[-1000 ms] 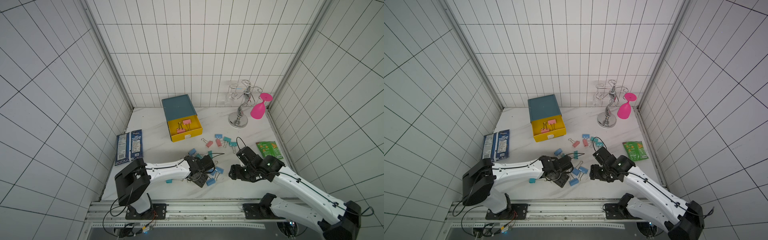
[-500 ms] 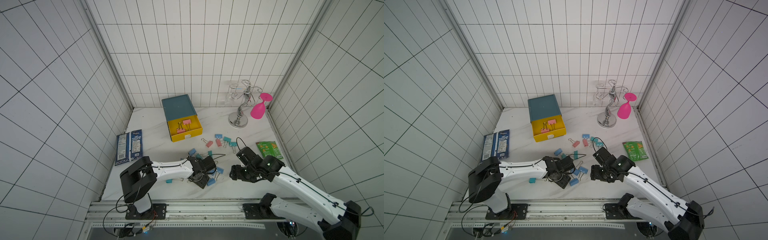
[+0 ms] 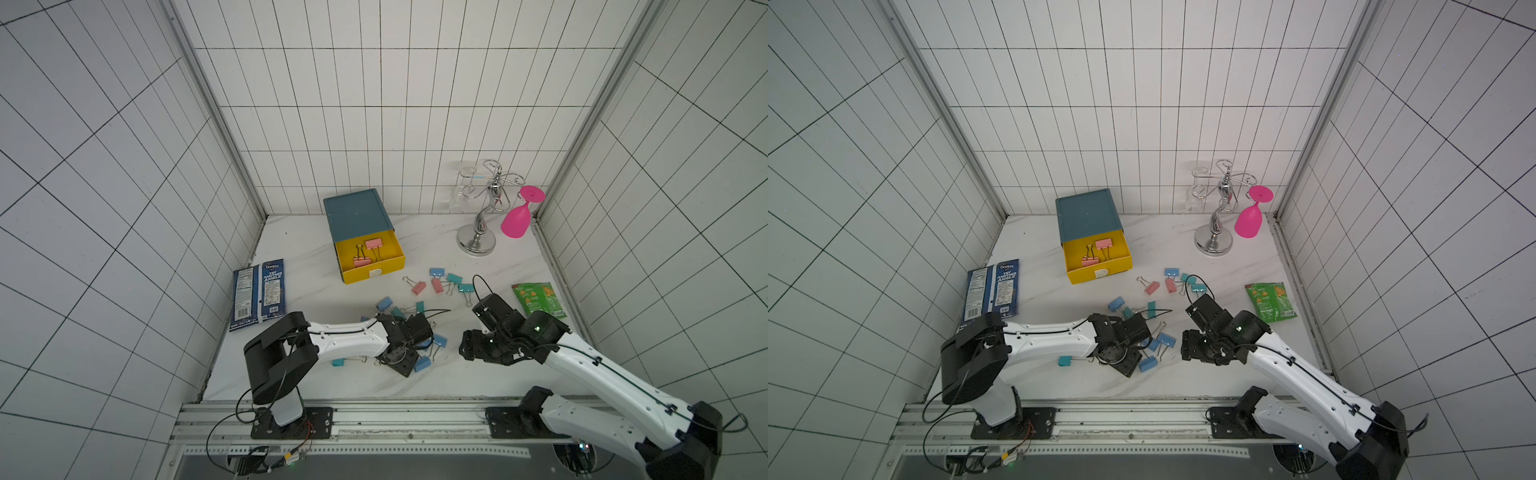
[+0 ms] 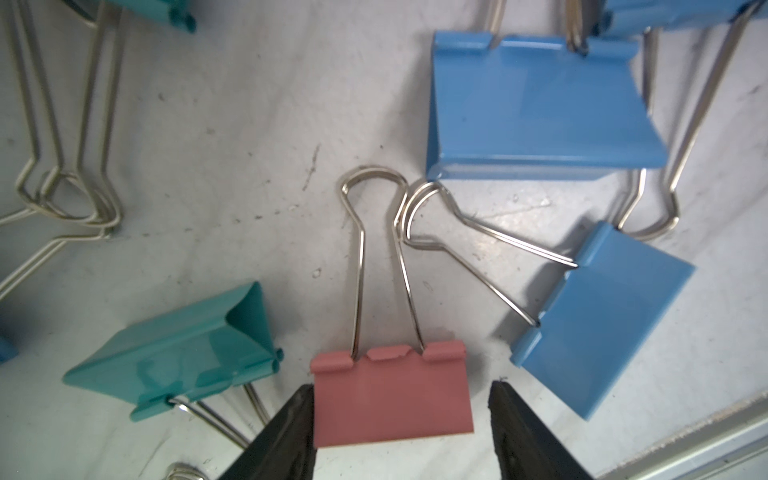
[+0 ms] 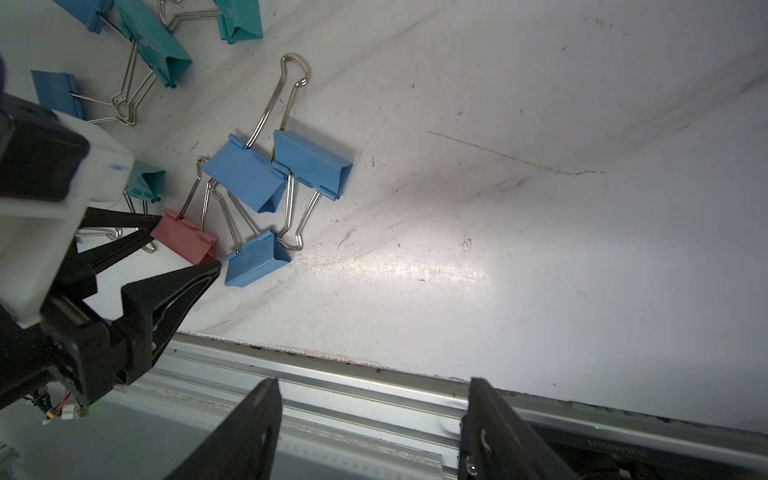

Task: Put the binder clips in the drawer according to color
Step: Pick up the binder clip at the center of the board.

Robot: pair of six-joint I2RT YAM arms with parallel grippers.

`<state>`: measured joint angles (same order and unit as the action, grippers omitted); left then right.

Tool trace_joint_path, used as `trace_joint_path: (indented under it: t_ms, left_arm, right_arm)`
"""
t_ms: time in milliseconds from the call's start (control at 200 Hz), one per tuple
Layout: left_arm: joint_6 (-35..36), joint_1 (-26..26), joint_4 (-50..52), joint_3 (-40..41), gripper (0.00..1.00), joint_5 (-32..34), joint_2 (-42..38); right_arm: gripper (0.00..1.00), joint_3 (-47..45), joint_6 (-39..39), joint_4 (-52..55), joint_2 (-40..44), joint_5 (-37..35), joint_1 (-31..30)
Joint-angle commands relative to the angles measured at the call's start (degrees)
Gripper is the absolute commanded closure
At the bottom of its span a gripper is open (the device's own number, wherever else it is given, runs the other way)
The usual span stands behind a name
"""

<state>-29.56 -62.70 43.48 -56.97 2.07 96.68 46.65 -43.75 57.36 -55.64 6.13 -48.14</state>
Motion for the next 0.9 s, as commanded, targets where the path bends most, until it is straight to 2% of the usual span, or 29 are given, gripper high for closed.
trace_joint_path:
  t_ms: [0, 115, 210, 575, 695, 895]
  left_arm:
    - [-1.2, -0.3, -1.1, 0.3, 0.39, 1.5, 0.2]
    - [-1.6, -0.3, -0.1, -0.4, 0.54, 1.3, -1.3]
    - [-2.2, -0.3, 1.8, -0.9, 0.6, 1.2, -4.0]
    - [-2.6, -0.3, 11.5, -2.8, 0.63, 2.5, -18.4]
    - [-2.2, -0.3, 13.0, -6.3, 0.63, 1.8, -21.7]
    - [0.3, 0.4, 15.3, -15.5, 0.62, 5.0, -23.2]
  right_arm:
    - [0.27, 0.6, 0.0, 1.7, 0.3, -1.3, -0.4]
    - [0.27, 0.7, 0.1, 2.0, 0.5, -1.5, -0.4]
    - [0.27, 1.1, 0.3, 2.3, 0.7, -1.8, -0.4]
    - [0.27, 4.5, 1.8, 1.7, -1.0, -2.0, 1.1]
    - [0.27, 9.1, 4.5, 0.3, -3.5, -0.6, 5.0]
    - [0.28, 17.9, 8.1, -3.4, -9.4, 8.4, 13.0]
